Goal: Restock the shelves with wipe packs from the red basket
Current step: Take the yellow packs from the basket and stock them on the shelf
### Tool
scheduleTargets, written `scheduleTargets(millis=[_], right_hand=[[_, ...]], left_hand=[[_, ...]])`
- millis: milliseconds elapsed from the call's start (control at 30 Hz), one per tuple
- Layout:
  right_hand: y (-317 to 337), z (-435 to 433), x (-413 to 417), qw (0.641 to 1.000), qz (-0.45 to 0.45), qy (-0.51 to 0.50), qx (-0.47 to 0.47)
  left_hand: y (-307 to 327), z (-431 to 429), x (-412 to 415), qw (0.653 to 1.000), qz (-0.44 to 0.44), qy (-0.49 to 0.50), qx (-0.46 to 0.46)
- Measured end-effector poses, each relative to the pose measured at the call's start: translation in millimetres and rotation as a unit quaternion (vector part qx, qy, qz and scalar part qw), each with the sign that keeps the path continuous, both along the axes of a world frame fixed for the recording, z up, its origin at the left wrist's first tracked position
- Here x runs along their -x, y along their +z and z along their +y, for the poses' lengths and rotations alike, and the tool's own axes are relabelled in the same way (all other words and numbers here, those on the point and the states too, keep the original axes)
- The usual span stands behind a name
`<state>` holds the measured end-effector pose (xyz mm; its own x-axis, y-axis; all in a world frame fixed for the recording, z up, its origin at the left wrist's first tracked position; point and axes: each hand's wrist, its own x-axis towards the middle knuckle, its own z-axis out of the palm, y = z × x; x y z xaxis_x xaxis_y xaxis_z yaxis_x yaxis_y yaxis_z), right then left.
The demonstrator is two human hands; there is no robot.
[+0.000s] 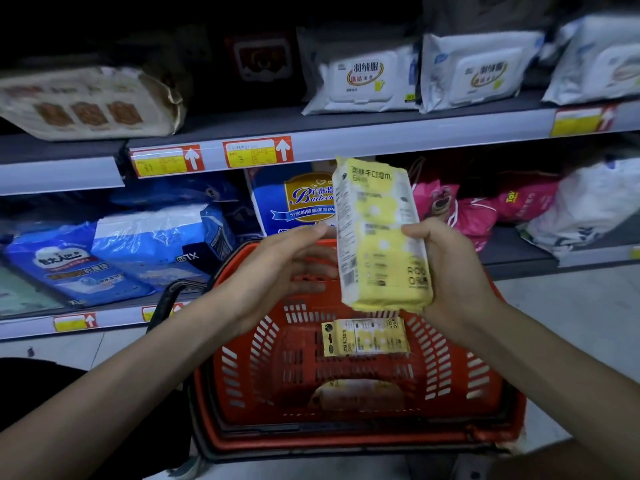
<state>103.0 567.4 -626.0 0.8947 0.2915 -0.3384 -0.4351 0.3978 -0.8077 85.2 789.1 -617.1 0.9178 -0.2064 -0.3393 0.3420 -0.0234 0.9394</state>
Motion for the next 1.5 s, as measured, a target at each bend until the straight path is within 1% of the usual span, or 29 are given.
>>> scheduleTargets(millis=[100, 167, 267, 367, 467, 567, 700, 833, 900, 967, 1100, 1167, 1367, 1500], right_hand=[[5.0, 0.6, 5.6, 0.999, -0.019, 0.001, 0.049], [10.6, 0.4, 8.2, 0.997, -0.048, -0.005, 0.055], [23.5, -1.6, 13.2, 0.99, -0.127, -0.017, 0.061], [37.7, -7.8, 16.5, 0.973, -0.207, -0.012, 0.102], [54.4, -15.4, 15.4, 0.951, -0.269, -0.009, 0.152], [72.1, -21.8, 11.1, 0.933, -0.311, -0.024, 0.181], [101.7, -23.4, 5.7, 0.914, -0.352, -0.064, 0.191], [139.0, -23.1, -3.2, 0.874, -0.409, -0.119, 0.234], [159.3, -22.3, -9.1, 0.86, -0.425, -0.151, 0.237], [179.8, -20.4, -15.2, 0.855, -0.431, -0.182, 0.225], [212.0, -15.4, -38.5, 0.813, -0.45, -0.26, 0.262], [223.0, -10.5, -53.0, 0.799, -0.45, -0.286, 0.278], [247.7, 7.9, -93.8, 0.762, -0.466, -0.3, 0.335], [260.0, 19.2, -122.7, 0.73, -0.465, -0.31, 0.394]], left_hand=[[9.6, -10.6, 6.7, 0.998, -0.054, -0.038, -0.009], [14.1, -18.3, 10.0, 0.996, -0.078, -0.03, -0.011], [19.6, -24.4, 11.0, 0.993, -0.113, 0.0, -0.017], [27.9, -26.5, 8.9, 0.987, -0.155, 0.02, -0.027], [41.3, -28.9, 8.6, 0.981, -0.187, 0.038, -0.013], [58.9, -34.5, 5.5, 0.977, -0.212, 0.041, 0.0], [91.0, -41.3, -3.4, 0.97, -0.236, 0.06, -0.002], [130.5, -49.0, -13.0, 0.958, -0.273, 0.083, 0.016], [151.3, -55.3, -17.8, 0.951, -0.292, 0.097, 0.026], [170.6, -62.4, -24.4, 0.944, -0.31, 0.105, 0.031], [205.7, -75.1, -45.4, 0.933, -0.331, 0.137, 0.037], [221.3, -79.3, -61.0, 0.925, -0.341, 0.161, 0.041], [257.9, -81.4, -117.9, 0.902, -0.364, 0.233, 0.0], [272.5, -80.5, -148.6, 0.898, -0.362, 0.251, -0.002]])
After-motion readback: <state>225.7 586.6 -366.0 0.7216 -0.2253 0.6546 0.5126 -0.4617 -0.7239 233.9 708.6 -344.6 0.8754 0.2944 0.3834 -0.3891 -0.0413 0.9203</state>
